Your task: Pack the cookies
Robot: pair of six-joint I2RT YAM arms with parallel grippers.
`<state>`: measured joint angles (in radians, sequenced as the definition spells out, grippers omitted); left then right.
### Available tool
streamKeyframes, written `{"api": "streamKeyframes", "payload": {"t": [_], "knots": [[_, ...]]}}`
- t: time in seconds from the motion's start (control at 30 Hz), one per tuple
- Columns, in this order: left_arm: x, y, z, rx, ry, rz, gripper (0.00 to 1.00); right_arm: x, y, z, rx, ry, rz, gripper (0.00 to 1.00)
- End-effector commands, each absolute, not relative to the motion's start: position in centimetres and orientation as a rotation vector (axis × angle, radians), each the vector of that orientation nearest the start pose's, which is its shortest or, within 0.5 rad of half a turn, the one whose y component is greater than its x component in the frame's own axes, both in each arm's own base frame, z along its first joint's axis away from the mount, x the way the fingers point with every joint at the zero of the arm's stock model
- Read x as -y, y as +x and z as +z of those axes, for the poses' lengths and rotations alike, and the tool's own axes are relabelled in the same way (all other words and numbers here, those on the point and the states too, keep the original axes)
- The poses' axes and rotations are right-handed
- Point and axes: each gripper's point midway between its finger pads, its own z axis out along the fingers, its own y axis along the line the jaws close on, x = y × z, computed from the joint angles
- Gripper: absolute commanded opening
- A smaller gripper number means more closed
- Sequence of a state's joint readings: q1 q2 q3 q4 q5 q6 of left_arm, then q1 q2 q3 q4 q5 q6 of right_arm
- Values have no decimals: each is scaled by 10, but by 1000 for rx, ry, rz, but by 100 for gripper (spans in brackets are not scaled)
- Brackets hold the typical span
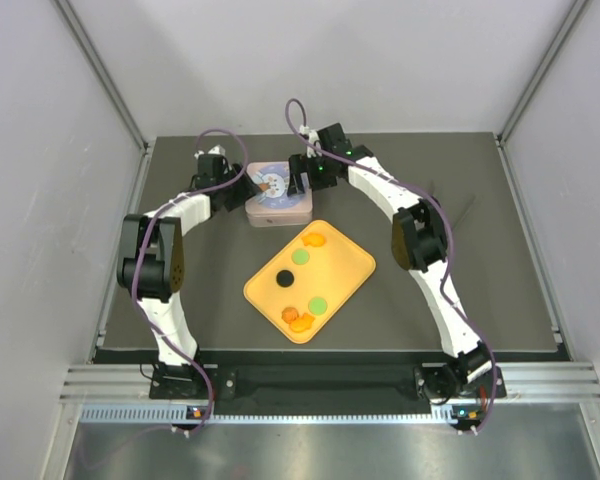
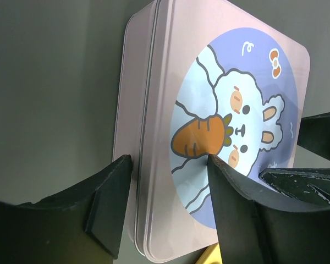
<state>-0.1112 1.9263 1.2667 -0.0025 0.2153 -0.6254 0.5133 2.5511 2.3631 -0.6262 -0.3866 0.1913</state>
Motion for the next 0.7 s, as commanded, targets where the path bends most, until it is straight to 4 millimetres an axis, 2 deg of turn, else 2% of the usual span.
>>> {"api": "streamKeyframes", "payload": {"t": [0.0,0.1,0.23,0.5,0.67], "knots": [[130,497,113,-2198,-424,-681,61,-378,493,101,-2344,-648,753,90],[129,498,112,-2198,-423,-672,62,-376,493,98,-2351,-642,751,91],[124,494,98,-2258,-464,-620,62,-378,492,97,-2356,-637,758,91],[112,479,60,-2358,-587,-532,47,-377,487,86,-2386,-635,740,89],[110,469,44,-2381,-624,-519,40,-377,482,80,-2403,-633,729,88]]}}
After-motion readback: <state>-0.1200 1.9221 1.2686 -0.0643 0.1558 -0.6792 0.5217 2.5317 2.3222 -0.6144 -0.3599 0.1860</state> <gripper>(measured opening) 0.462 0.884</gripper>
